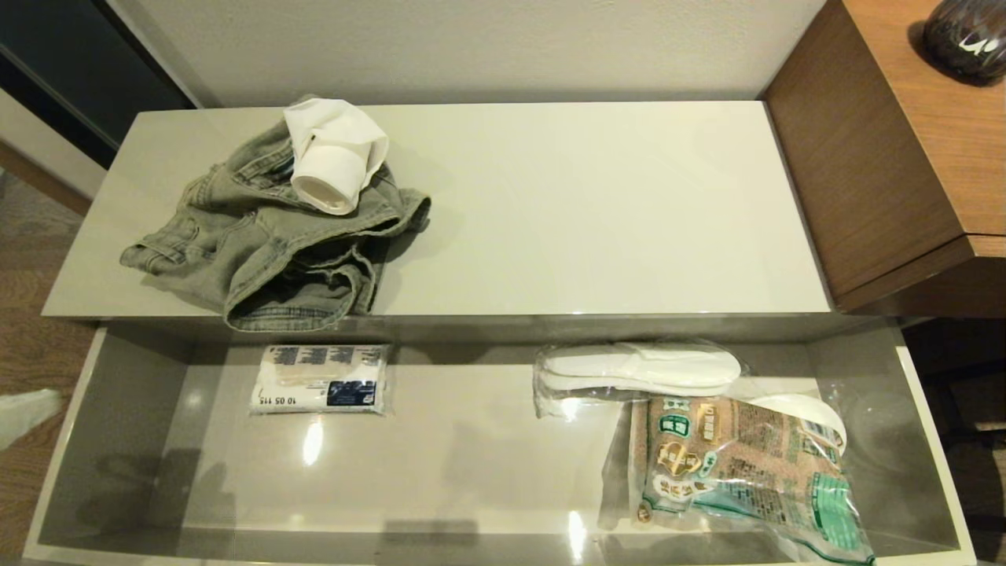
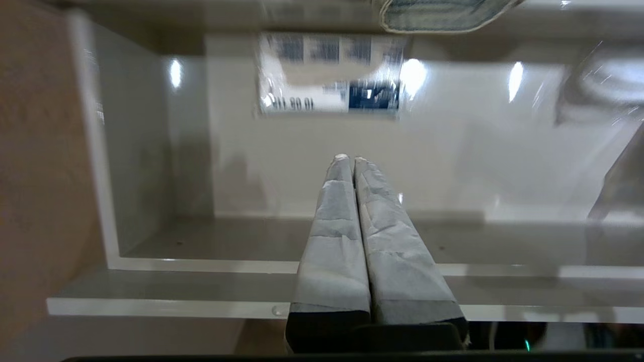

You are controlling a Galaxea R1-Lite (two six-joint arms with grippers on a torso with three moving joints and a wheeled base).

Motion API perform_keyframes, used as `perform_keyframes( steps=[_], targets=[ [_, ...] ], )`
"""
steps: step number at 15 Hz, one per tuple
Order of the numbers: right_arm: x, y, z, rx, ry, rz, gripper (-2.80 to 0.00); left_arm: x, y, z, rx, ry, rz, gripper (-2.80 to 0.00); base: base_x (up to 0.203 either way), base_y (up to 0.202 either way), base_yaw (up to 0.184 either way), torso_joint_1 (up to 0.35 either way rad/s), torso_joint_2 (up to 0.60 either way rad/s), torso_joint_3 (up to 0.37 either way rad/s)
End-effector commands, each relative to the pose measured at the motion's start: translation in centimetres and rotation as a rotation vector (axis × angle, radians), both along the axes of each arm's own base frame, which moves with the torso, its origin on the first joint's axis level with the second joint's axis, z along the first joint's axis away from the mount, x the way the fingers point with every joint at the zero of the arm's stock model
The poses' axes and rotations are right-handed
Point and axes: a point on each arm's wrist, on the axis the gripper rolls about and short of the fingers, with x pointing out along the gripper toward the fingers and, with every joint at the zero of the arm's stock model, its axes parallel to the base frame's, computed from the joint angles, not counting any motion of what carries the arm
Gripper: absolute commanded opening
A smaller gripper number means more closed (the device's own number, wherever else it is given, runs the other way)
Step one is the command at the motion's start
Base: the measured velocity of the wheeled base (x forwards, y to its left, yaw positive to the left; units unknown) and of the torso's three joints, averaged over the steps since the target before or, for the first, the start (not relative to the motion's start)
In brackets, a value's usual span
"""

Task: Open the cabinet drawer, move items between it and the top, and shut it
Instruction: Pick up the roll paper on the table

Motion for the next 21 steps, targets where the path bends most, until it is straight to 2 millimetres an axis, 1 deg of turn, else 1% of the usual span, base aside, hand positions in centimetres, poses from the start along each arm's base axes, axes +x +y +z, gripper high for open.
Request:
perform_keyframes(
  steps=[1,2,3,4,5,6,7,9,10,11,12,14,15,16,18,19,21],
  targets=[
    [0.0,0.0,0.0,0.001,0.003,0.000,-2.80,10.0,-0.7,-0.1,-0.014,0.250,-0.025,-2.80,0.000,0.000,0.000,0.000,0.00,0.000],
    [0.0,0.0,0.0,0.001,0.003,0.000,-2.80,12.8,-1.1,0.6,-0.038,0.265,-0.037,-2.80,0.000,0.000,0.000,0.000,0.00,0.000],
    [0.0,0.0,0.0,0.001,0.003,0.000,-2.80,15.2,-1.7,2.1,-0.077,0.241,-0.049,-2.80,0.000,0.000,0.000,0.000,0.00,0.000],
    [0.0,0.0,0.0,0.001,0.003,0.000,-2.80,17.3,-2.2,2.8,-0.114,0.240,-0.061,-2.80,0.000,0.000,0.000,0.000,0.00,0.000],
    [0.0,0.0,0.0,0.001,0.002,0.000,-2.80,18.5,-2.7,3.0,-0.147,0.249,-0.070,-2.80,0.000,0.000,0.000,0.000,0.00,0.000],
    [0.0,0.0,0.0,0.001,0.001,0.000,-2.80,19.9,-3.2,3.5,-0.169,0.239,-0.078,-2.17,0.000,0.000,0.000,0.000,0.00,0.000],
    [0.0,0.0,0.0,0.001,0.001,0.000,-2.80,21.1,-3.8,4.9,-0.197,0.192,-0.087,0.00,0.000,0.000,0.000,0.000,0.00,0.000],
    [0.0,0.0,0.0,0.001,0.003,0.000,-2.80,22.0,-4.4,7.4,-0.255,0.115,-0.096,0.00,0.000,0.000,0.000,0.000,0.00,0.000],
    [0.0,0.0,0.0,0.001,0.001,0.000,-2.80,21.5,-4.7,8.7,-0.282,0.075,-0.104,0.00,0.000,0.000,0.000,0.000,0.00,0.000],
    [0.0,0.0,0.0,0.001,0.002,0.000,-2.80,20.3,-4.8,9.8,-0.299,0.046,-0.116,0.00,0.000,0.000,0.000,0.000,0.00,0.000],
    [0.0,0.0,0.0,0.001,0.003,0.000,-2.80,19.2,-5.1,10.3,-0.306,0.031,-0.132,0.00,0.000,0.000,0.000,0.000,0.00,0.000],
    [0.0,0.0,0.0,0.001,0.001,0.000,-2.80,18.5,-5.4,10.6,-0.307,0.020,-0.148,0.00,0.000,0.000,0.000,0.000,0.00,0.000],
    [0.0,0.0,0.0,0.001,0.003,0.000,-2.80,17.8,-5.9,11.1,-0.304,0.004,-0.171,0.00,0.000,0.000,0.000,0.000,0.00,0.000],
    [0.0,0.0,0.0,0.001,0.003,0.000,-2.80,17.8,-6.3,11.0,-0.298,0.007,-0.188,0.00,0.000,0.000,0.000,0.000,0.00,0.000],
    [0.0,0.0,0.0,0.001,0.003,0.000,-2.80,18.5,-7.1,10.4,-0.277,0.028,-0.214,0.00,0.000,0.000,0.000,0.000,0.00,0.000],
    [0.0,0.0,0.0,0.001,0.003,0.000,-2.80,19.5,-7.7,9.5,-0.248,0.055,-0.226,0.00,0.000,0.000,0.000,0.000,0.00,0.000],
    [0.0,0.0,0.0,0.001,0.001,0.000,-2.80,20.4,-8.3,8.9,-0.206,0.065,-0.237,0.00,0.000,0.000,0.000,0.000,0.00,0.000]
  ],
)
